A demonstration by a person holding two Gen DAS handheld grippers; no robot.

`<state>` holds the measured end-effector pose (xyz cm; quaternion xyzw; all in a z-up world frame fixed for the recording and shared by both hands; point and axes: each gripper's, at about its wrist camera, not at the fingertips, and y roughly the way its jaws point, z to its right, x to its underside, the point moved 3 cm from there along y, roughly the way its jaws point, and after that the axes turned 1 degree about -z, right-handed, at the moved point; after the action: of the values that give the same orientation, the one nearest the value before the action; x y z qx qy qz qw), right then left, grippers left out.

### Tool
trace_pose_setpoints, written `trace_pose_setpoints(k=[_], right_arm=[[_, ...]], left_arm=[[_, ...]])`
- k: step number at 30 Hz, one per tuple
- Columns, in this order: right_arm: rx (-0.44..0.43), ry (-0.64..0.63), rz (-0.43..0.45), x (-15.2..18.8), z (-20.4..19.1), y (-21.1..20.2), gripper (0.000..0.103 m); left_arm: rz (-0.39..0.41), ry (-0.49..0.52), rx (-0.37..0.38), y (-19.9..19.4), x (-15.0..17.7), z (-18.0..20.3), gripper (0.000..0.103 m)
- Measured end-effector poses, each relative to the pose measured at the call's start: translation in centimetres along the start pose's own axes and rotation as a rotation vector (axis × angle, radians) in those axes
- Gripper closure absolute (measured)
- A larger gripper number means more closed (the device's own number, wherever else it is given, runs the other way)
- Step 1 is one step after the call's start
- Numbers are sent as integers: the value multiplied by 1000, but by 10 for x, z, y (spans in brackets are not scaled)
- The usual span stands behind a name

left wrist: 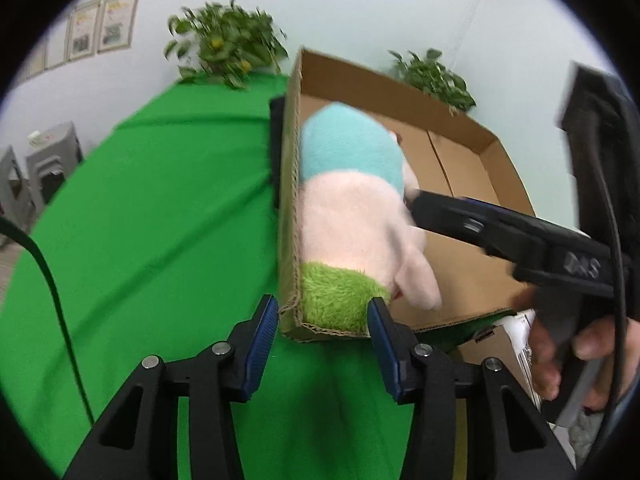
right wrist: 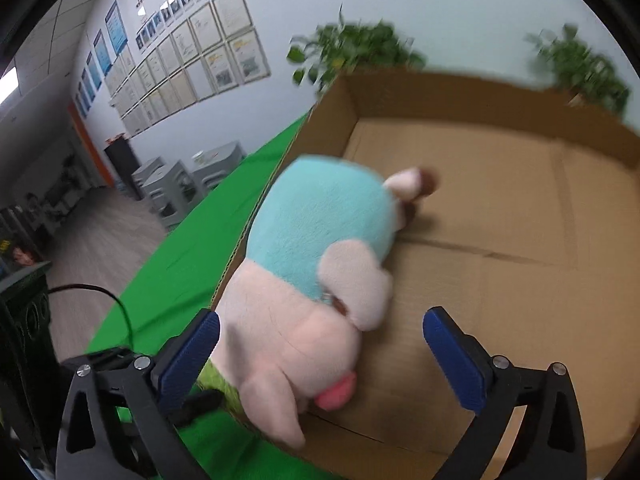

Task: Organize objects
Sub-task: 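Lower the plush pig into the box and open the left gripper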

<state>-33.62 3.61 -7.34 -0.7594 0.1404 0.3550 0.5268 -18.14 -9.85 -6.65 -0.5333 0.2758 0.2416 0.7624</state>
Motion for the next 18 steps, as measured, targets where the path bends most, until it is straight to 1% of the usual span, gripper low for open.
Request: trace_pose_setpoints(k=[2, 4, 5, 6, 8, 9, 11, 13, 14, 18], right_arm=[[51, -17, 51, 6, 0, -28, 0], [102, -34, 99, 17, -2, -57, 0], [123, -47, 118, 24, -4, -71, 0], [138, -55, 132, 32, -5, -86, 0], [157, -62, 156, 48, -5, -111, 0], [160, -61, 166, 60, -5, -128, 0], [158, -55, 179, 73, -6, -149, 0], [162, -45, 192, 89, -2, -170, 0], [157, -36, 194, 103, 7, -184, 0], [146, 9, 185, 137, 22, -213, 0]], left_arm=[[58, 7, -51, -19, -2, 4, 51], [137, 21, -91, -42, -3, 14, 34], [165, 27, -106, -49, -3, 18, 30], [201, 34, -128, -59, -2, 24, 22], [260, 63, -164, -78, 0, 40, 22], [274, 76, -177, -83, 2, 47, 22], [295, 101, -187, -92, 7, 66, 22], [307, 112, -184, -98, 12, 79, 22], [312, 116, -175, -101, 15, 86, 22], [311, 121, -154, -106, 23, 104, 22]])
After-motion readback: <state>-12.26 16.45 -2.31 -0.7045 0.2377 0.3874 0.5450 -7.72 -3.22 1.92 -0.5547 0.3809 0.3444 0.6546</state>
